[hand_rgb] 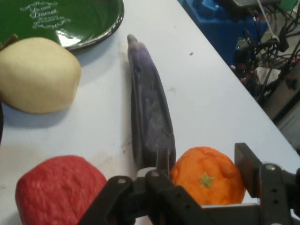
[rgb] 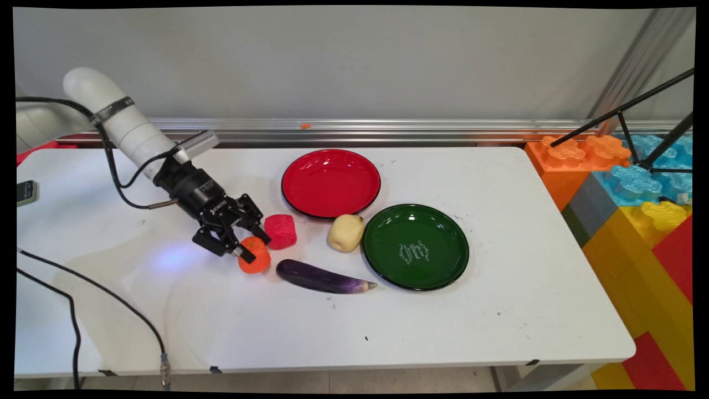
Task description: Place the picked object on the table
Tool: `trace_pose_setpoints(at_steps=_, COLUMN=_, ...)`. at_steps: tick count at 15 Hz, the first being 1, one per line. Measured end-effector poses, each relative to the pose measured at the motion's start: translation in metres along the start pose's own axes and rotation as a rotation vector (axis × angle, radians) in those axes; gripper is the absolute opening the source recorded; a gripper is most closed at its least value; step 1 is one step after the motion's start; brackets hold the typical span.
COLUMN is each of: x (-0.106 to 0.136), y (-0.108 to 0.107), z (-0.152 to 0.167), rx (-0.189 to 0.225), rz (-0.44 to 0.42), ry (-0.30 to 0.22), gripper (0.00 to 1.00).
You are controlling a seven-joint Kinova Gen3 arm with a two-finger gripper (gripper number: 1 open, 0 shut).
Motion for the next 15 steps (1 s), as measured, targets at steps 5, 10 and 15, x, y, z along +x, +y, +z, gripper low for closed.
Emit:
trace_pose_setpoints(at_steps=5, x=-0.01, y=-0.006, z=0.004, rx=0.007, rz=0.003, ry=-0.01, gripper=0.0)
trace_pose_setpoints(at_steps=10, x=-0.018, y=-0.014, z=0.006, rx=0.02, rz=0.014, ry=-0.018, gripper=0.0)
trace_pose_setpoints(at_steps=15, x=-0.026, y=-0.016, z=0.006, rx=0.024, rz=0.019, ry=-0.022, gripper=1.0)
